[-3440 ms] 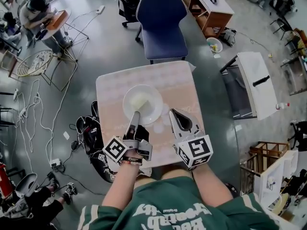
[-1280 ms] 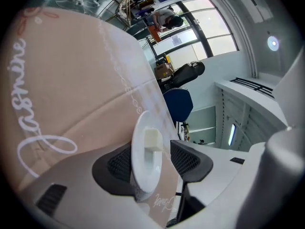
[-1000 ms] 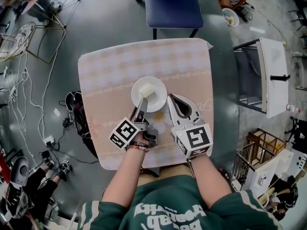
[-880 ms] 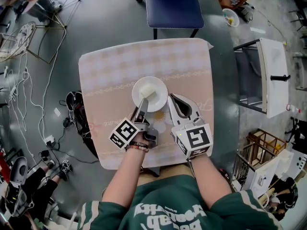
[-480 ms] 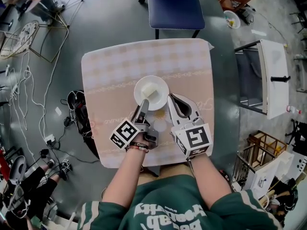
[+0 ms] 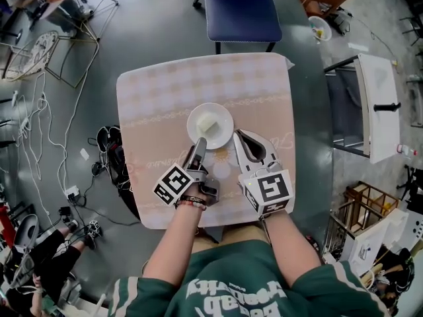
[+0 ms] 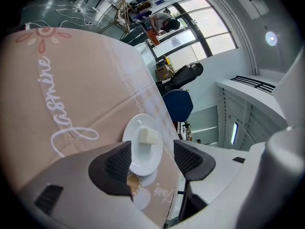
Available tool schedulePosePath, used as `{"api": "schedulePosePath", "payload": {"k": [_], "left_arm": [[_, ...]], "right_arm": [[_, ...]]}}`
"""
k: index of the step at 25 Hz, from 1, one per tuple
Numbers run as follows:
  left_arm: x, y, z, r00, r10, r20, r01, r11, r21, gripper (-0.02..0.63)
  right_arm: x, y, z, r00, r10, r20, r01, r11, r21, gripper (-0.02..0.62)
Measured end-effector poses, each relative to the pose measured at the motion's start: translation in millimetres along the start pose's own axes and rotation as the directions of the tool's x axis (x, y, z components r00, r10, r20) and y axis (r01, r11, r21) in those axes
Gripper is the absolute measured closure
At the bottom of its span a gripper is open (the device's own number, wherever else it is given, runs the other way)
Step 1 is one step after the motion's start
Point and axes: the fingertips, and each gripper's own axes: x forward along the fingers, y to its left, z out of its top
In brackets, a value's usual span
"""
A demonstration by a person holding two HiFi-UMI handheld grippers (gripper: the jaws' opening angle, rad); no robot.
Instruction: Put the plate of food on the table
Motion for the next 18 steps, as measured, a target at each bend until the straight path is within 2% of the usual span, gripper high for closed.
{"api": "schedulePosePath", "payload": {"k": [8,10,11,13,14,15,18], "left_arm": [[-2,-20,-3,0.999,-0.048,0.002,0.048,0.999,0.014,0.348],[-6,-29,-5,0.997,-0.072,0.004,0.072,0.997,0.027,0.391],[-9,-33,-4,0.997,-0.083,0.007,0.082,0.996,0.036,0.445],[-13,-38,-3,0.995,-0.100,0.017,0.099,0.994,0.045,0.512],[-14,-41,-2,0.994,-0.107,0.023,0.106,0.994,0.040,0.574],[-16,-43,-1,0.993,-0.116,0.027,0.115,0.993,0.031,0.596],[-20,-50,0,0.988,-0.147,0.035,0.147,0.989,0.007,0.597]], "right_arm": [[-11,-3,4,1.000,-0.005,0.015,0.005,1.000,-0.004,0.581],[-15,-3,7,1.000,-0.004,0.018,0.004,1.000,-0.008,0.581],[-17,-3,9,1.000,-0.003,0.020,0.004,1.000,-0.008,0.581],[-20,-1,13,1.000,-0.001,0.025,0.001,1.000,-0.009,0.581],[-22,0,16,1.000,0.001,0.027,-0.001,1.000,-0.012,0.580],[-23,2,18,1.000,0.003,0.030,-0.003,1.000,-0.017,0.581],[-26,5,24,0.999,0.009,0.040,-0.008,1.000,-0.029,0.581]]}}
